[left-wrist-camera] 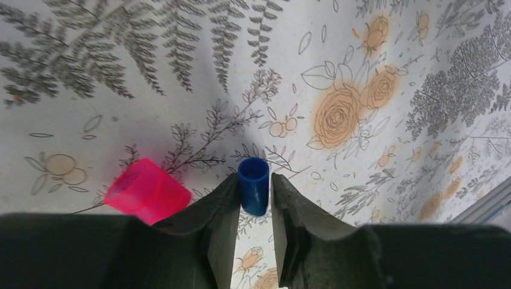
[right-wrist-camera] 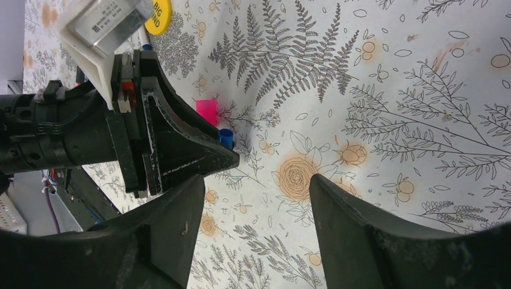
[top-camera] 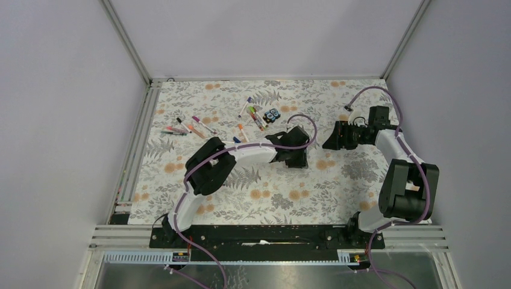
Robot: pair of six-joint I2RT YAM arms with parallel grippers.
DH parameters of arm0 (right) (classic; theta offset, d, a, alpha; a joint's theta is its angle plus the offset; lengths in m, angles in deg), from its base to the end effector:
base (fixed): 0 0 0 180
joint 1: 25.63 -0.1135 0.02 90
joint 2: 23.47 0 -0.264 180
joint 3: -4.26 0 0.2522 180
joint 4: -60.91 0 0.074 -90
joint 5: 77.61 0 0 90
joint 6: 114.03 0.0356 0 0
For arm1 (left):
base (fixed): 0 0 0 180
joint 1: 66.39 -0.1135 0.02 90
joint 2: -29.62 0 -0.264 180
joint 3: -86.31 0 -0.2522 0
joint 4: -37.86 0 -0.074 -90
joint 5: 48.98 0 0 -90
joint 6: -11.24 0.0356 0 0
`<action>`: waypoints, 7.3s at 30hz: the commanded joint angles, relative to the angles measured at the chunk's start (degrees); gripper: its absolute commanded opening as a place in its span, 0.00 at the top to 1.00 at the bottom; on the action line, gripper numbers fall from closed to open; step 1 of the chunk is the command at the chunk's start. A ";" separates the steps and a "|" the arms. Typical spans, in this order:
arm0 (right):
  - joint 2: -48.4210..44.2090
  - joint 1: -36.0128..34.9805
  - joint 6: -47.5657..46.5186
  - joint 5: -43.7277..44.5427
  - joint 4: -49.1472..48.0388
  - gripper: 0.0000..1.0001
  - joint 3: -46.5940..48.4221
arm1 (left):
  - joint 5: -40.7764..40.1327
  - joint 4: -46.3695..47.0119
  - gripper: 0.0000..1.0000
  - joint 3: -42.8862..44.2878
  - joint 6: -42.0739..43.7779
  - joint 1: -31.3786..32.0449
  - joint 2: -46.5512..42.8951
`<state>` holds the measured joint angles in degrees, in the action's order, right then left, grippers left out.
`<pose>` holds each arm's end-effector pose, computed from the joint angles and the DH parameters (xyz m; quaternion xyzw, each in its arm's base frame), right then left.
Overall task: Open the pen caps
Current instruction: Place the pen cap at the center of the board, then pick up the pen from the center of the board, then open the pen cap from the pen.
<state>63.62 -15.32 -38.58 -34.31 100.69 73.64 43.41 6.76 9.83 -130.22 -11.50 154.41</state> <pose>0.2995 -0.0282 0.2174 -0.1435 0.8767 0.3163 0.3329 0.2706 -0.3874 0.1520 0.0350 0.9457 -0.2699 0.1775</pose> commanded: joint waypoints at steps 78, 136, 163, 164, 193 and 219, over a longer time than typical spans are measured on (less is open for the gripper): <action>-26.64 4.86 -12.17 -10.00 -11.93 0.00 -21.13 | -7.08 -5.17 0.06 -12.81 21.60 -28.75 -21.45; -27.65 4.87 -14.68 -11.08 -9.61 0.00 -20.38 | -17.75 -17.71 0.95 4.62 14.38 -26.42 -5.45; -26.63 -4.78 8.07 -28.75 -8.20 0.00 -12.65 | 13.42 58.91 1.00 -52.22 -4.41 -16.35 -52.80; -26.83 -5.98 12.51 -29.24 -11.50 0.00 -13.15 | 12.73 60.89 1.00 -52.45 -5.07 -15.31 -52.47; -22.48 -16.79 57.84 -28.82 -54.08 0.48 -22.05 | -1.96 71.93 1.00 -43.27 -4.14 0.69 -38.04; -25.70 -13.42 31.40 -38.69 -40.76 1.00 -24.87 | 15.42 61.03 0.01 -46.14 -0.89 -9.67 -47.80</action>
<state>38.24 -29.31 -3.45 -69.10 59.69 49.20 48.37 63.85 -35.50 -129.45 -19.02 106.07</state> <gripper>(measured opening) 0.197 0.986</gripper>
